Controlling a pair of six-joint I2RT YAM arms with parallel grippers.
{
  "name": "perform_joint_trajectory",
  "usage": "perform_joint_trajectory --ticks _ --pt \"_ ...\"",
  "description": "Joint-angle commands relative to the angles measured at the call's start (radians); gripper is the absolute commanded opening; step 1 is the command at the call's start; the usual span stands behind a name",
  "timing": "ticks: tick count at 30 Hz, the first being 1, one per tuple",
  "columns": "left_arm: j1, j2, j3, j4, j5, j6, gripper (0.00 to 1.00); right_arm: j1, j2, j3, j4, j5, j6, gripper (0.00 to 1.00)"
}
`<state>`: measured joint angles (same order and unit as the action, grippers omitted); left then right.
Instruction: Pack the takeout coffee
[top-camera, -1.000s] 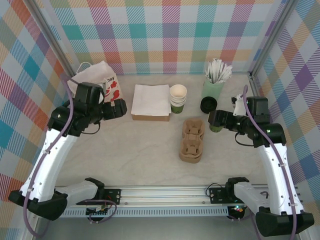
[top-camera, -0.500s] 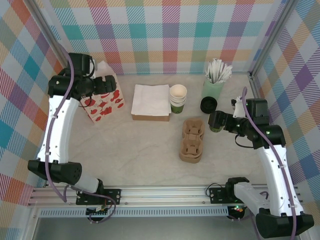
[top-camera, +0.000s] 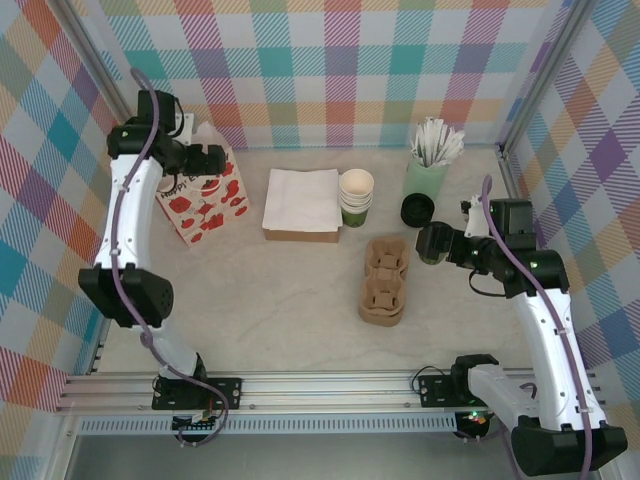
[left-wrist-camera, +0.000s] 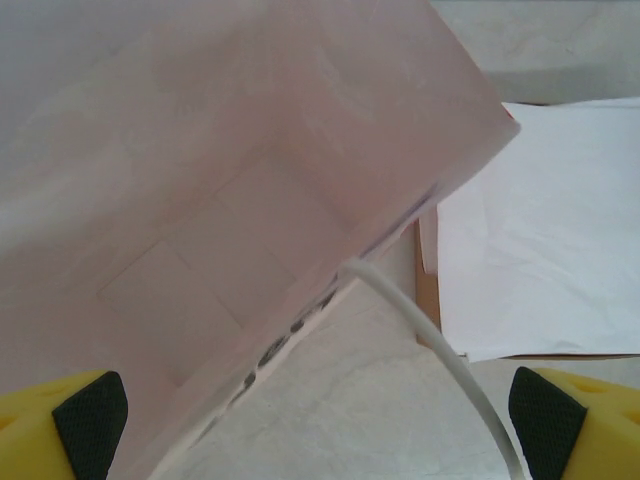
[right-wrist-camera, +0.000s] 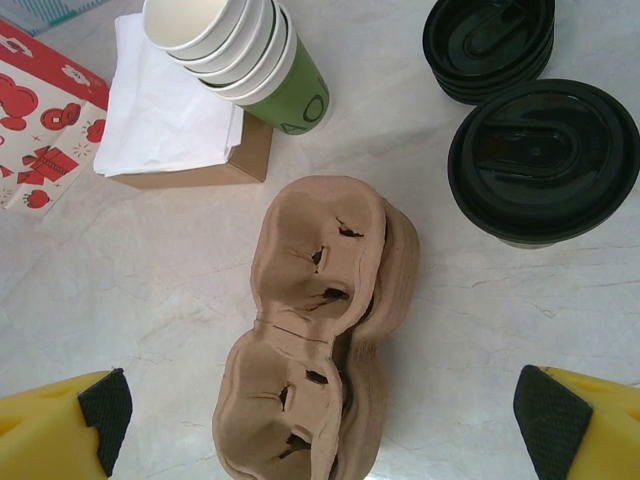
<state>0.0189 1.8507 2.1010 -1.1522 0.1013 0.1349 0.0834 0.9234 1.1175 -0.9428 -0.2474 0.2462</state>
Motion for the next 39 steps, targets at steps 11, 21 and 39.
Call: perform_joint_trajectory --ticks 11,21,39 --pt "0.018 0.109 0.100 -0.013 0.073 0.084 0.87 -0.005 0.038 -0.019 0.008 -0.018 0.013 1.00" --pt "0.019 0.108 0.105 -0.027 0.076 0.116 0.44 -0.005 0.062 -0.010 0.003 -0.039 0.025 1.00" --pt "0.011 -0.153 -0.067 -0.036 -0.091 0.083 0.00 -0.006 0.060 0.001 0.001 -0.042 0.049 1.00"
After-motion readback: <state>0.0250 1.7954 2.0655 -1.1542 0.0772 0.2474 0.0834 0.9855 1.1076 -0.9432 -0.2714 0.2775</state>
